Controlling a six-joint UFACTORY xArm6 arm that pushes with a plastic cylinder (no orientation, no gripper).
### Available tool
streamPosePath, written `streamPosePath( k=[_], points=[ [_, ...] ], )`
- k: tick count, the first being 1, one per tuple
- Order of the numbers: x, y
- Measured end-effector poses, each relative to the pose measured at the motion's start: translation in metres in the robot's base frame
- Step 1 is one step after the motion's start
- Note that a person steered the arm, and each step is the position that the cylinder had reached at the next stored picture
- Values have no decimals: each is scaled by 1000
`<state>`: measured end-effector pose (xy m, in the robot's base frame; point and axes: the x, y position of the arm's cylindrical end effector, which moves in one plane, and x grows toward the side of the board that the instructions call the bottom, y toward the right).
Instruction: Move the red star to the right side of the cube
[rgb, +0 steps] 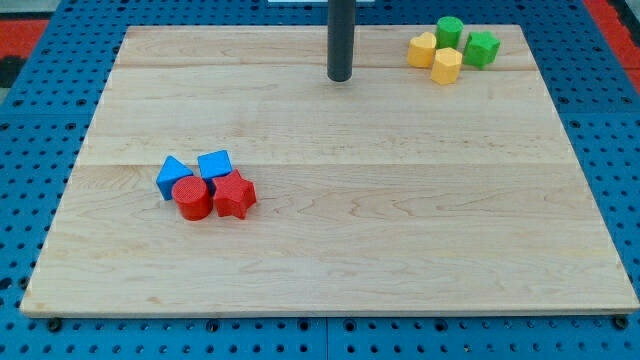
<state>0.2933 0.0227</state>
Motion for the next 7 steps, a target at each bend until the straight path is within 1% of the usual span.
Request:
streamPosePath(
  k=[1, 3, 4, 5, 6, 7],
  points=[
    [14, 0],
    [59, 3],
    [104, 42],
    [131, 67],
    [158, 67],
    [200, 56]
  ],
)
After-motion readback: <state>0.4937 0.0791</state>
